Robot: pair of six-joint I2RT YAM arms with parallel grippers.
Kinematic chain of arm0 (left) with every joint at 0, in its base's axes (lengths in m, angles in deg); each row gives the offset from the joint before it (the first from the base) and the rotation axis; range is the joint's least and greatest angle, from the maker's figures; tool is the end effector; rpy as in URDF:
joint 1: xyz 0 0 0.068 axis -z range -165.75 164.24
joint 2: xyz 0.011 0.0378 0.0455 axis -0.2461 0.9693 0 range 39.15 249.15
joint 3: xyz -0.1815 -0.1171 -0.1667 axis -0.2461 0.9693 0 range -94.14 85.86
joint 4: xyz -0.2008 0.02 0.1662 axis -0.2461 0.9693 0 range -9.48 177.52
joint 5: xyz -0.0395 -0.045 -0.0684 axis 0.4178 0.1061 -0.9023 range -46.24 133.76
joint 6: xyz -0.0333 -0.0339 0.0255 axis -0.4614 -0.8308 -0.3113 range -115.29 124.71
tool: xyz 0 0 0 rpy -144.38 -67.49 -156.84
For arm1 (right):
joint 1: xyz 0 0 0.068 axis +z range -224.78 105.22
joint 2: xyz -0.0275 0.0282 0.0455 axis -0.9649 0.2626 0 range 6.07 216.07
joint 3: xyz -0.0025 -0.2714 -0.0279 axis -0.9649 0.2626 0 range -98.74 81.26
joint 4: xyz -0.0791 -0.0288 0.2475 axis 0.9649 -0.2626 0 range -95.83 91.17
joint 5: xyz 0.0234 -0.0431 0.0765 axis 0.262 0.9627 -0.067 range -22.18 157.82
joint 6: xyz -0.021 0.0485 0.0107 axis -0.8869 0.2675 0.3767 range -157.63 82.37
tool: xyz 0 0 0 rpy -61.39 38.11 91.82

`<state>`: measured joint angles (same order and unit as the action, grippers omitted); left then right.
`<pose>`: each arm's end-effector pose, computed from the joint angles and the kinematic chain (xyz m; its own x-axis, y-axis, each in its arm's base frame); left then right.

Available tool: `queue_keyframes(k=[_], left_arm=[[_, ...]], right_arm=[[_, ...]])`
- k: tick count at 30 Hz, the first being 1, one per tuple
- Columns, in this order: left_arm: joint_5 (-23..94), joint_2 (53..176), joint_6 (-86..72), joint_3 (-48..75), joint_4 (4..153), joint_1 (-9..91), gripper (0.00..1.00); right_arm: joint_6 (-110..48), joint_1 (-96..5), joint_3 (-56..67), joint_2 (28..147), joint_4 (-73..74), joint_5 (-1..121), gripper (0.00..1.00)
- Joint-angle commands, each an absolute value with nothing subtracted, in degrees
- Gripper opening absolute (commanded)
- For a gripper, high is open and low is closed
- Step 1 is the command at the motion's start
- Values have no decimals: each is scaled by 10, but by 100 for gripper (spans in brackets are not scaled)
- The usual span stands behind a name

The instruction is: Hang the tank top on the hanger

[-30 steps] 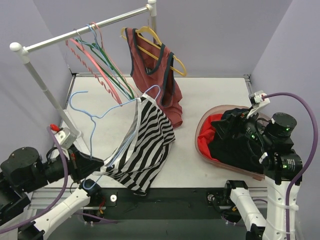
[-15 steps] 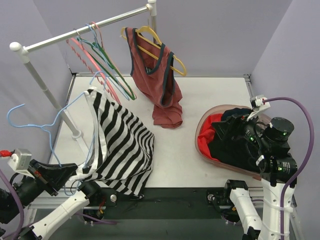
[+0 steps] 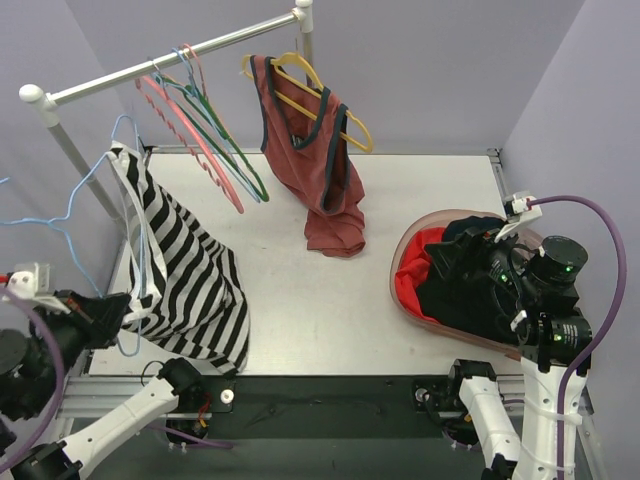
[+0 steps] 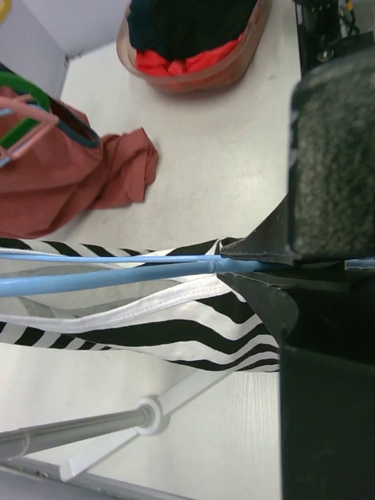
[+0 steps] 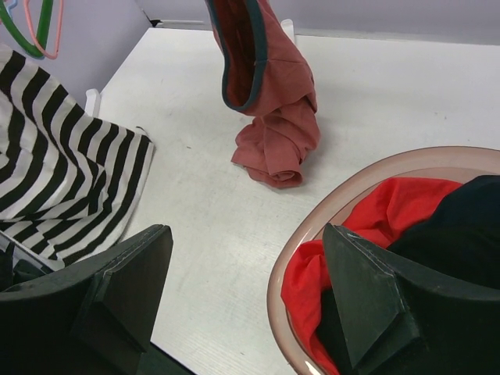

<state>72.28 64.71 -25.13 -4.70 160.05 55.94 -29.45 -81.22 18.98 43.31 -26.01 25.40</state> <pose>-0.0389 0.0573 0.4483 -0.2817 -0.3348 -0.8992 0.1144 0.9187 -0.3779 0.1086 0.0119 0.4276 -0.1202 0.1194 -0.9855 -0.5756 0.8004 0.1672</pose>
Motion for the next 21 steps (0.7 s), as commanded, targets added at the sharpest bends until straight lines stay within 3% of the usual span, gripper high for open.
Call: queue_keyframes(k=[1, 10, 21], left_arm=[[795, 705, -258, -38, 1591, 561, 0], [967, 792, -311, -42, 1601, 562, 0], [1008, 976, -335, -108, 1556, 543, 0]], right_arm=[[-287, -819, 186, 433, -231, 251, 80], [-290, -823, 188, 437, -233, 256, 80], [-291, -828, 178, 439, -240, 255, 79]])
